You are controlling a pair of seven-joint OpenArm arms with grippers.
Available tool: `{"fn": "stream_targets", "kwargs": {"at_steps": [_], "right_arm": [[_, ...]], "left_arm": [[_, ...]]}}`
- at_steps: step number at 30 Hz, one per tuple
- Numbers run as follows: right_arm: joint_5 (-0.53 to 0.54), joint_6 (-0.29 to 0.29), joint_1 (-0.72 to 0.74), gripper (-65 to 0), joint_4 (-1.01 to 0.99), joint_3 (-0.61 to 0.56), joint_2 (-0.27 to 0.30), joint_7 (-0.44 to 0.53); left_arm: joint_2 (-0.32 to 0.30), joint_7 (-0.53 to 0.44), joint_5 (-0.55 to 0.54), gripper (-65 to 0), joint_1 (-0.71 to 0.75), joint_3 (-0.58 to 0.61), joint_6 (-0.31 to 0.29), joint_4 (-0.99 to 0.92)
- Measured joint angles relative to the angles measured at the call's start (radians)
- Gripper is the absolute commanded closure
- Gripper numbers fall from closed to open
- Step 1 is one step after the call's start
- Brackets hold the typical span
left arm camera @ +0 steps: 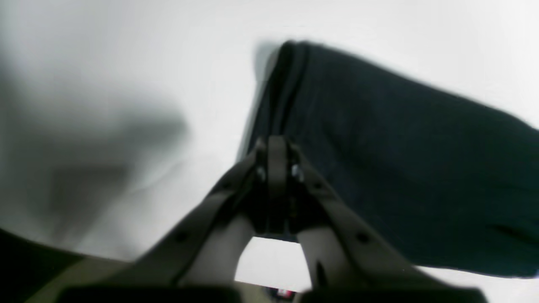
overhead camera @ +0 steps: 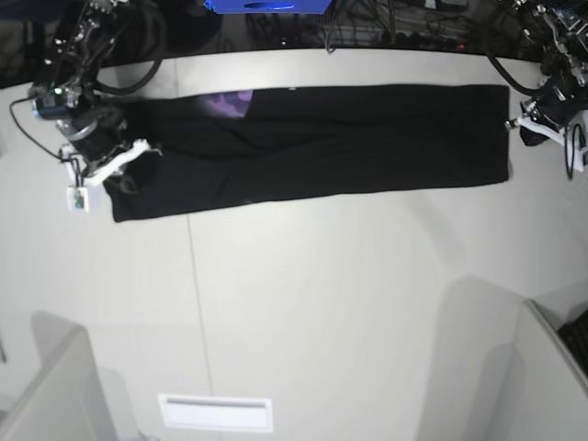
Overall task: Fold the T-shirt properly
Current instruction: 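Lower both grippers onto the strip's two ends and pinch them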
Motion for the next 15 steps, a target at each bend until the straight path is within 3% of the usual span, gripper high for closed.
{"fn": "stream_targets", "kwargs": {"at_steps": [2,5,7,12,15], "right_arm": [[-0.005,-0.001,-0.011,0.0,0.000,0.001,0.003,0.018],[0.000,0.000,-0.020,0.0,0.000,0.000,-0.023,0.011],[0.001,0.003,-0.024,0.0,0.000,-0.002,-0.027,0.007],[-0.001,0.003,-0.019,0.0,0.000,-0.002,-0.022,0.007],[-0.001,0.003,-0.021,0.0,0.000,-0.005,-0.027,0.006]], "left_arm": [[-0.047,-0.005,-0.071,0.0,0.050,-0.035,-0.061,0.004],[-0.083,-0.002,-0.093,-38.7,0.084,-0.071,-0.118,-0.021],[-0.084,-0.010,-0.092,-53.5,0.068,-0.105,-0.140,-0.091],[-0.087,-0.005,-0.070,-55.6,-0.037,-0.106,-0.192,-0.368],[-0.108,-0.007,-0.069,-55.6,-0.058,-0.055,-0.206,-0.412]]}}
